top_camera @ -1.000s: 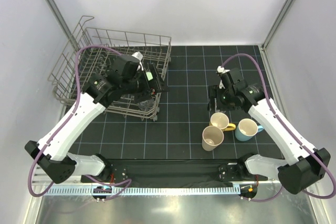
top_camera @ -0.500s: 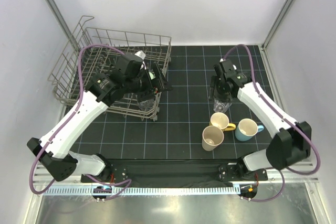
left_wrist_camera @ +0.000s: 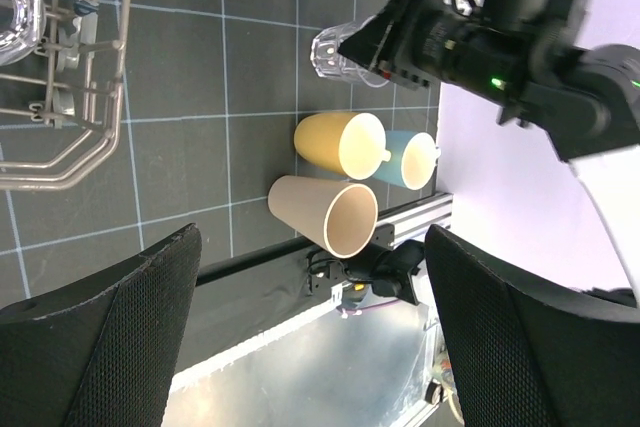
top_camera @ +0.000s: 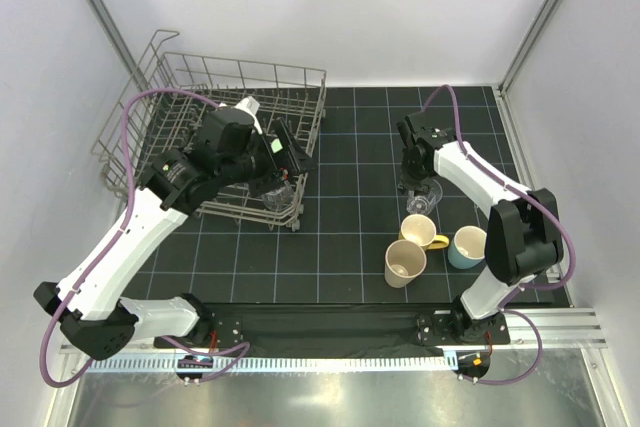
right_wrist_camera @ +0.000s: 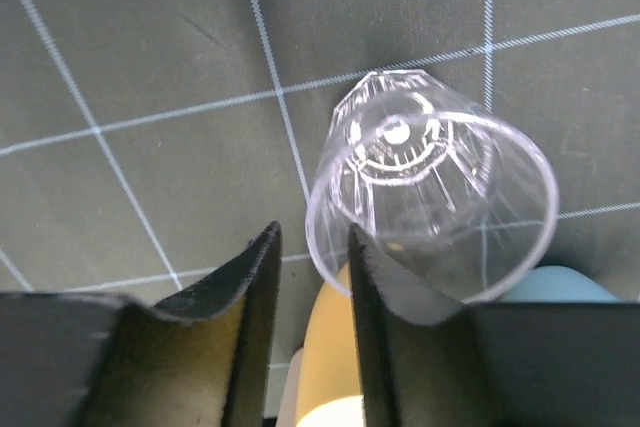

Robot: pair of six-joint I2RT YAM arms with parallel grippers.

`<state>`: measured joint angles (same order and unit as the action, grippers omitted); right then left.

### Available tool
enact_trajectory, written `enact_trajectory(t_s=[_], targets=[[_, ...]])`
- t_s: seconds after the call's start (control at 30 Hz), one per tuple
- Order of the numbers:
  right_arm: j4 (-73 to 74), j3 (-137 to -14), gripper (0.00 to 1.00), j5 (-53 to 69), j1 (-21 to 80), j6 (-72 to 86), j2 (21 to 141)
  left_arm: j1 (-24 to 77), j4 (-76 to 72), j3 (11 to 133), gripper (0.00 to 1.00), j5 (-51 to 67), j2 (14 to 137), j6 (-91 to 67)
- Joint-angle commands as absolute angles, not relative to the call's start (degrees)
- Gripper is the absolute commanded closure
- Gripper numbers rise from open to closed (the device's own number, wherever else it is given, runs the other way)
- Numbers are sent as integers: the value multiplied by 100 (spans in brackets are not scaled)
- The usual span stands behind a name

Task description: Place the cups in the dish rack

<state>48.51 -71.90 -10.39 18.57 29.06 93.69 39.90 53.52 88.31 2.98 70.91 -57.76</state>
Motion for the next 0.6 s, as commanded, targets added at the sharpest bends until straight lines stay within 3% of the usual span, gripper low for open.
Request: enact_trajectory(t_s=[0.0, 0.13, 0.3, 0.57], targets=[[4632, -7286, 67, -1265, 1854, 2980, 9588, 4017, 5396, 8780, 11, 88, 6891, -5836], [4676, -7365, 75, -1467, 1854, 2874, 9791, 4017, 5467, 8771, 11, 53, 6812, -5836], [4833, -7663, 96, -1634, 1846, 2655, 9800, 4017, 5380, 8789, 11, 88, 6785, -5827], [4896, -8514, 96, -1118, 1846, 2382, 8984, 4008, 4668, 8833, 3, 439, 6803, -5827]])
